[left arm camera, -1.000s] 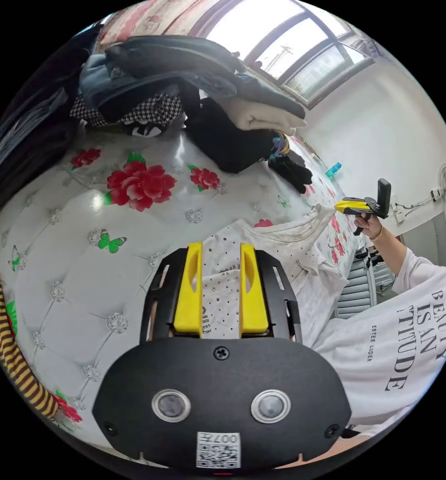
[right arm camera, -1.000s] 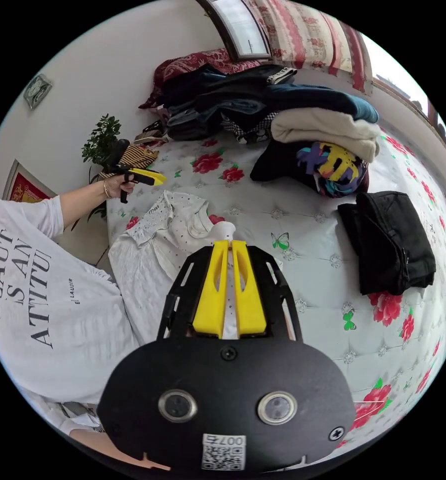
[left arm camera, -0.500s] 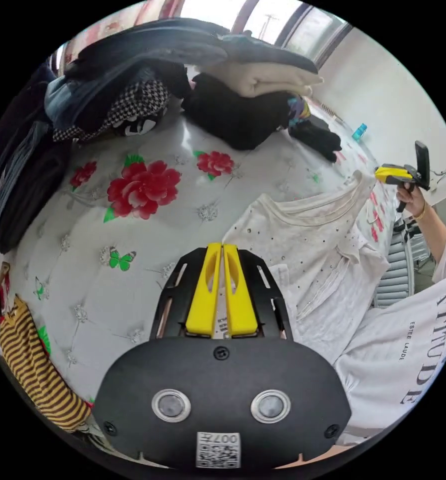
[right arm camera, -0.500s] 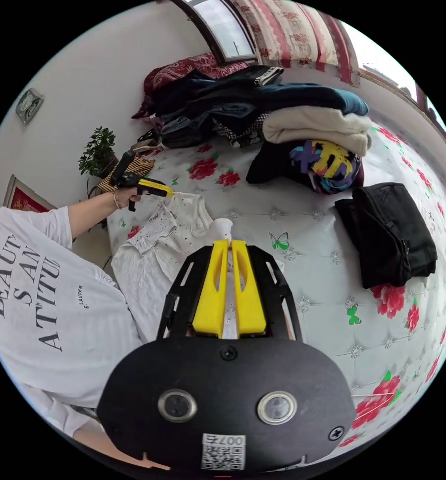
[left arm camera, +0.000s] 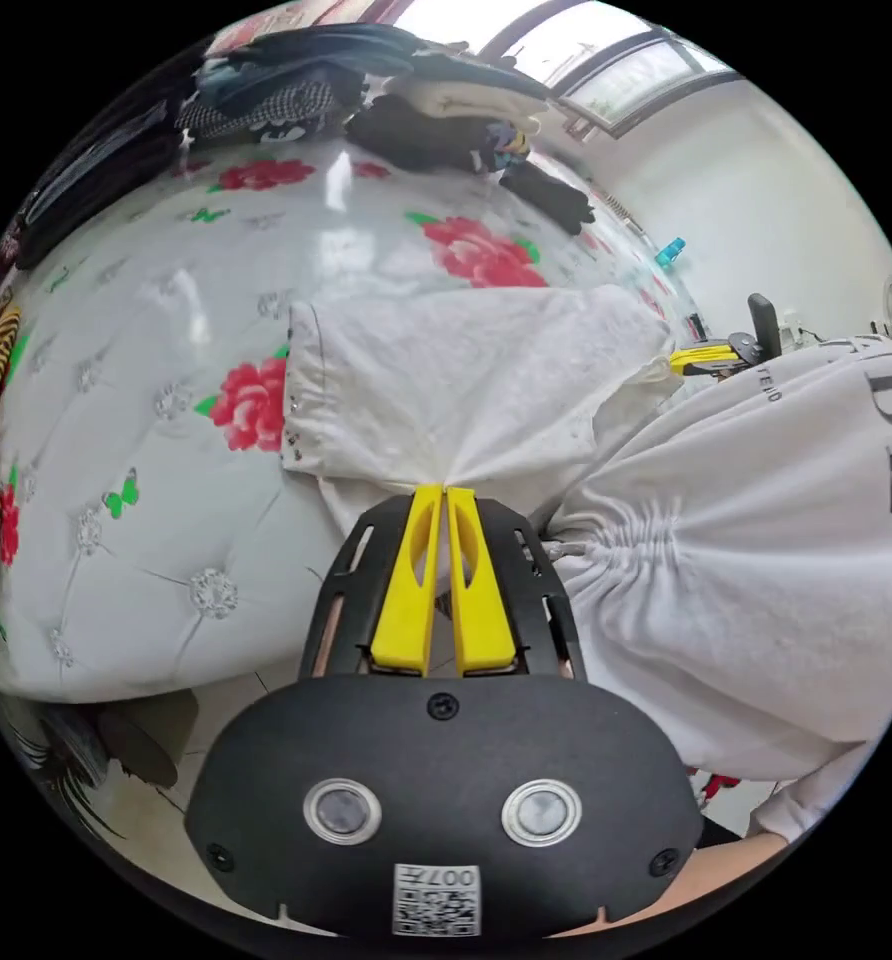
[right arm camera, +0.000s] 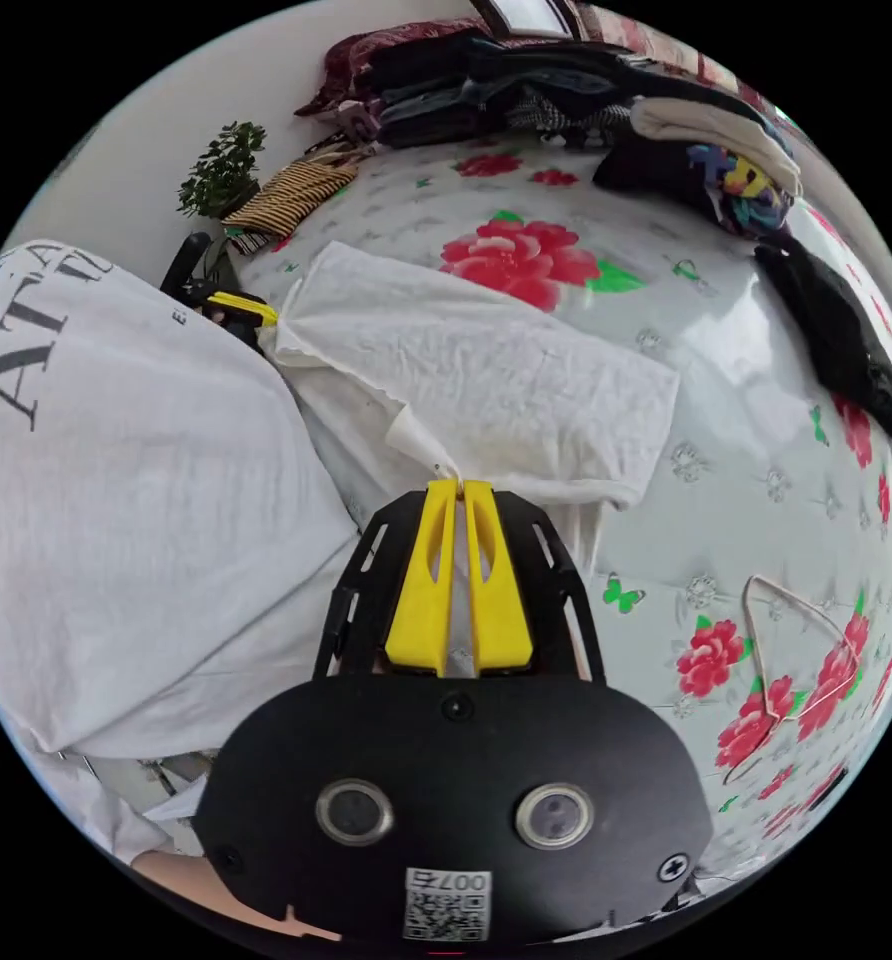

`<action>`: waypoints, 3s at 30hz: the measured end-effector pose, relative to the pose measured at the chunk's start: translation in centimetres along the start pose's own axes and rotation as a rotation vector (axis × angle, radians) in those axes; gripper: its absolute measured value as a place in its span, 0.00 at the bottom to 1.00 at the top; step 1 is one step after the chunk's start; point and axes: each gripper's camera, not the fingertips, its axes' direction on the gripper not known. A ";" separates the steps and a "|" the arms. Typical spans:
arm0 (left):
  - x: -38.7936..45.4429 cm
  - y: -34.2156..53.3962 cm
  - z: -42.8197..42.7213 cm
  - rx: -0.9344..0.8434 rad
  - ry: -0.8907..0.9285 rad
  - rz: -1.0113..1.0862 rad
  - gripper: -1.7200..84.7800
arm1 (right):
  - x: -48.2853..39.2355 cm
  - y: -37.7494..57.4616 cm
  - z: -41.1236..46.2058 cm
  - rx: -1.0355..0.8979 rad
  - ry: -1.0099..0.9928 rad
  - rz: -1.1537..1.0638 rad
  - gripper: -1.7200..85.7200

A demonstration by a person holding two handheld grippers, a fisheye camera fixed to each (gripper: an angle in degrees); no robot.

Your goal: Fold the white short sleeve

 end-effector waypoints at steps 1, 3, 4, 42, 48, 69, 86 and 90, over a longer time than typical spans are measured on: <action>0.1 0.5 1.8 -0.043 -0.006 -0.013 0.01 | 0.2 0.7 2.0 -0.053 -0.015 0.024 0.02; 0.5 0.8 1.4 -0.020 -0.020 -0.037 0.01 | 0.0 1.4 2.1 -0.039 -0.010 0.032 0.02; 1.0 0.8 0.4 0.002 -0.019 -0.031 0.01 | -0.2 1.8 0.9 0.026 -0.016 0.044 0.02; 8.3 3.9 0.7 0.141 -0.083 -0.080 0.09 | 0.7 4.8 -3.7 0.569 -0.164 0.656 0.02; 4.4 9.8 -2.0 0.280 -0.024 -0.321 0.08 | -10.0 -7.4 -6.3 0.505 -0.239 0.127 0.02; -0.4 16.0 -4.4 0.446 0.051 -0.446 0.11 | -15.6 -20.9 6.8 0.186 -0.170 -0.027 0.09; 1.7 11.1 -1.6 0.267 -0.140 -0.275 0.01 | -14.7 -37.4 12.9 -0.135 -0.293 -0.340 0.05; 3.2 11.9 -4.6 0.366 0.001 -0.179 0.01 | -17.0 -35.9 7.5 -0.168 -0.481 -0.654 0.04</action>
